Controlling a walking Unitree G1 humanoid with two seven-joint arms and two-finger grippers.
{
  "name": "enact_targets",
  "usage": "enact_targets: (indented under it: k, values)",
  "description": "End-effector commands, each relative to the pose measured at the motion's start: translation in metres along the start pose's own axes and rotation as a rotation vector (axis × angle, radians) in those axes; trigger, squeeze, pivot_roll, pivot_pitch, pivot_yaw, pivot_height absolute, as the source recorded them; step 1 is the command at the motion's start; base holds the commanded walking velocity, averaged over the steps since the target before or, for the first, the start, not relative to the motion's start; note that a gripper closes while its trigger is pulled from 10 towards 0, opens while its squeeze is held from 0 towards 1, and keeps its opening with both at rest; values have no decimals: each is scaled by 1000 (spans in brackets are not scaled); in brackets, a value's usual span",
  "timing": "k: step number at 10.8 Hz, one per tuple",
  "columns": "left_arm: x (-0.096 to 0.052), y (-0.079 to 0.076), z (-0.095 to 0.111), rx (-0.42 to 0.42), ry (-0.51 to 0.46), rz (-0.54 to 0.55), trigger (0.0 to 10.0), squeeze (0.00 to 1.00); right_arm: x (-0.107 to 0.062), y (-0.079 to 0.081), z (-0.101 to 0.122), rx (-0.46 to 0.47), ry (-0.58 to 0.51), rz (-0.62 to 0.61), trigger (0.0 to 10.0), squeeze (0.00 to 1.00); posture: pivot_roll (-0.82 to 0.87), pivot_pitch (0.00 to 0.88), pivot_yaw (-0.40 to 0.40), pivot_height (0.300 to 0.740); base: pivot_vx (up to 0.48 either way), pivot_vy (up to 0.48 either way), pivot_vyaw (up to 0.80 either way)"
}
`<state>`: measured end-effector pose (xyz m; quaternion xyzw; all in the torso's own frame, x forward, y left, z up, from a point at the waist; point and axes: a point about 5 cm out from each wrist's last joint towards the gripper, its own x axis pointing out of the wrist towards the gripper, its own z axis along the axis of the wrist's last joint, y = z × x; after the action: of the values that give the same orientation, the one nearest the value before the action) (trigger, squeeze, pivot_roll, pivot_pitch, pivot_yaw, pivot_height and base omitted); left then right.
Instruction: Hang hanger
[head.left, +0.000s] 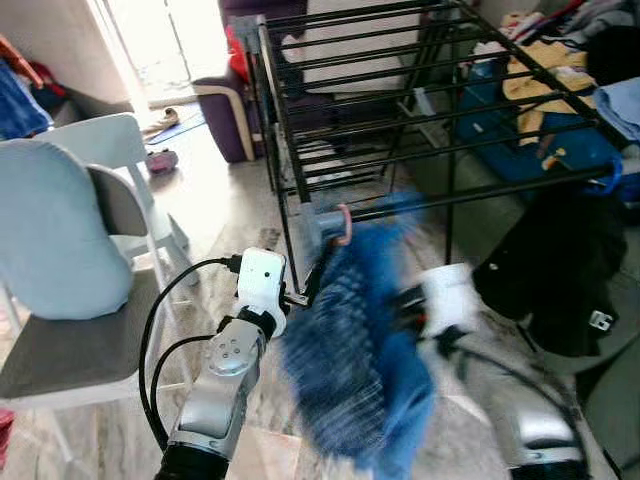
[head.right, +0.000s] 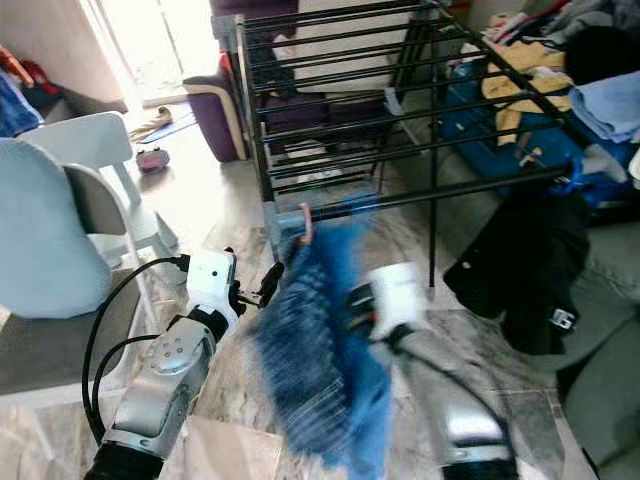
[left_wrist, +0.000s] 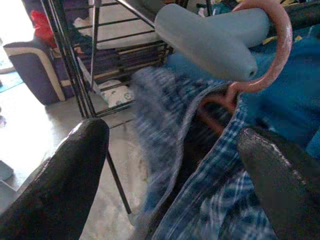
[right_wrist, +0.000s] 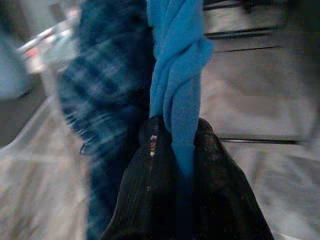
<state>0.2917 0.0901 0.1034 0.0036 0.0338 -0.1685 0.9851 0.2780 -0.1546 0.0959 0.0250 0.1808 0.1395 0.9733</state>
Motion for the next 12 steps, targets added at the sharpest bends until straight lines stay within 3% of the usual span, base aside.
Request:
enact_targets:
  k: [1, 3, 5, 6, 9, 12]
  values:
    - [0, 3, 1, 7, -4, 14, 10000, 0, -6, -1, 9, 7, -77, -37, 10000, 0, -132, 0, 85, 740, 0, 0, 0]
    - [-3, 6, 0, 18, 0, 8, 10000, 0, -20, -5, 6, 4, -111, -63, 10000, 0, -145, 0, 97, 740, 0, 0, 0]
    - [-8, 7, 12, 124, -60, -32, 10000, 0, -32, -13, 3, -10, -121, -67, 10000, 0, -150, 0, 105, 740, 0, 0, 0]
    - [-10, 12, 10, 125, -46, -8, 10000, 0, -35, -18, 3, -13, -123, -73, 10000, 0, -149, 0, 105, 740, 0, 0, 0]
    - [-20, 19, -1, 143, -8, 18, 10000, 0, -35, -19, -2, -15, -120, -78, 10000, 0, -142, 0, 105, 740, -82, 0, 0]
    - [-19, 18, -1, 147, -10, 23, 10000, 0, -32, -13, -2, -7, -123, -55, 10000, 0, -141, 0, 105, 740, -181, 0, 0]
